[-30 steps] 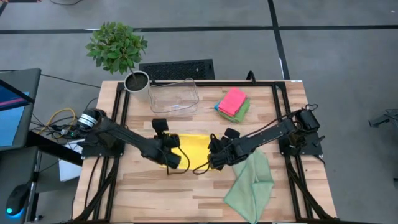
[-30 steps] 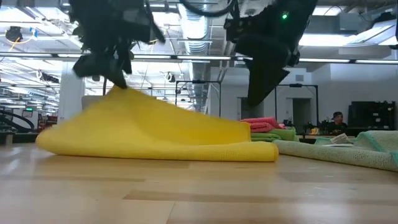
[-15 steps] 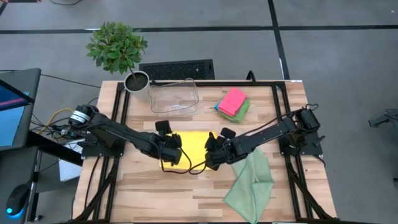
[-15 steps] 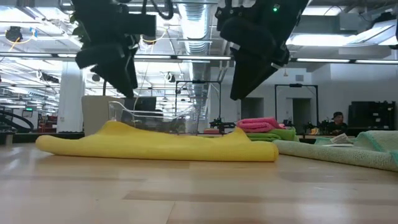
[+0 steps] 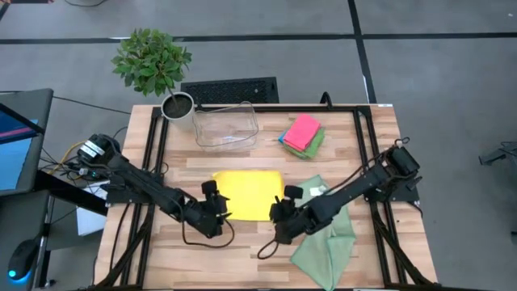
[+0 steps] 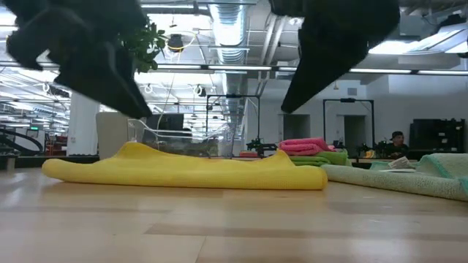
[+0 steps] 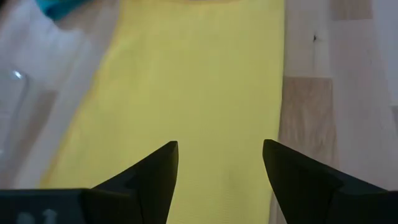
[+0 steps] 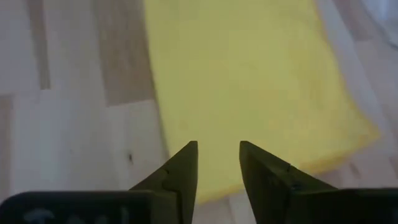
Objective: Fold microfiber towels
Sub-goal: Fold the yellow microfiber cloth
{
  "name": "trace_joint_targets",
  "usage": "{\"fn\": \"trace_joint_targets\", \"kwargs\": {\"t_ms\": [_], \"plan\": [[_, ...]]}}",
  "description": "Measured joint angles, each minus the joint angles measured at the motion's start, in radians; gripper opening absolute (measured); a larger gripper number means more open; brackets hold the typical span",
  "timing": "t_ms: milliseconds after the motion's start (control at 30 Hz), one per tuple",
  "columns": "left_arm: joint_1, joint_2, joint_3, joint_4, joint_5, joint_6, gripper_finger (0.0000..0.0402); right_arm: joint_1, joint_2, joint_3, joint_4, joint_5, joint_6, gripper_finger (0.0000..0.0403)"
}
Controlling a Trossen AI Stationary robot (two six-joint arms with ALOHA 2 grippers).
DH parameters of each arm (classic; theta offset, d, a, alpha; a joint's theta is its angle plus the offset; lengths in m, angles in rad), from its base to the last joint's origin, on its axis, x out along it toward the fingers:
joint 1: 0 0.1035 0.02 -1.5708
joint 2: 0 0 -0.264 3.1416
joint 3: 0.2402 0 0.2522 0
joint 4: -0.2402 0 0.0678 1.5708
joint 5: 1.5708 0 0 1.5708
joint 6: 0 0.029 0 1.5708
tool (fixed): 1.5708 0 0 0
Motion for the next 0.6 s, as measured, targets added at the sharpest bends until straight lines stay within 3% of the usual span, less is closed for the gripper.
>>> {"fn": "trace_joint_targets", "kwargs": {"t_ms": [333,600], "plan": [[-0.033,-0.001,-0.07,0.045,0.02,-0.127,0.0228,-0.004,0.0,-0.23,0.419,-0.043,-0.01,0.01],[-0.046,-0.001,-0.07,0.045,0.014,-0.132,0.0228,0.032,0.0,-0.361,0.567,-0.052,0.023,0.0114]]}}
